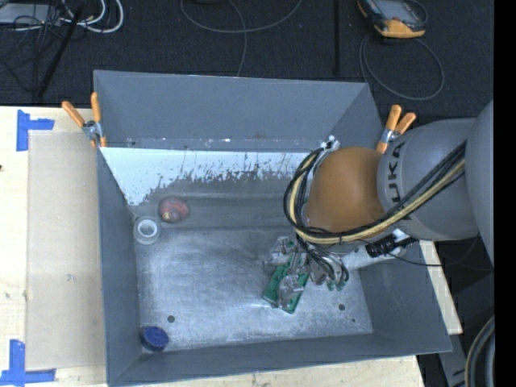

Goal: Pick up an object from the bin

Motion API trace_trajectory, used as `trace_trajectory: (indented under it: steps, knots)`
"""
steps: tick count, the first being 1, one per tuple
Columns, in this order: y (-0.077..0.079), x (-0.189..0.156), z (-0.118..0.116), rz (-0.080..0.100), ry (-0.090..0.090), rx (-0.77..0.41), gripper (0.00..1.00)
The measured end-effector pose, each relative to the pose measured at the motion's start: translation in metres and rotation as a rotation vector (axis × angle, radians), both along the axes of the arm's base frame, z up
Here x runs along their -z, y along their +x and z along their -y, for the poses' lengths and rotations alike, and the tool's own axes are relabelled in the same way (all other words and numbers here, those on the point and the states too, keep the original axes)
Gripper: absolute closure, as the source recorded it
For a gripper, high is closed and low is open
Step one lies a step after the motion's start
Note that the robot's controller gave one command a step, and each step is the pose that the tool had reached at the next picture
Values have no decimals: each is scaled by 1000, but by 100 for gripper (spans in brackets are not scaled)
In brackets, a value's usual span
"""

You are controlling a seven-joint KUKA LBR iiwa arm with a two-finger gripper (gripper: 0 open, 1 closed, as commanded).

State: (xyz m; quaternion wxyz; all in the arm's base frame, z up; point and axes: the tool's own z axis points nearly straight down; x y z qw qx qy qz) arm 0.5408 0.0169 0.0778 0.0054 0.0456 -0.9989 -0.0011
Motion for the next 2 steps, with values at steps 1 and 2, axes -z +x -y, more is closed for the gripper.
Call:
trace_trajectory:
  steps: [1,2]
  knots:
    - [0,-116,34,18,-3,56,100]
    - [4,-202,34,20,-2,109,100]
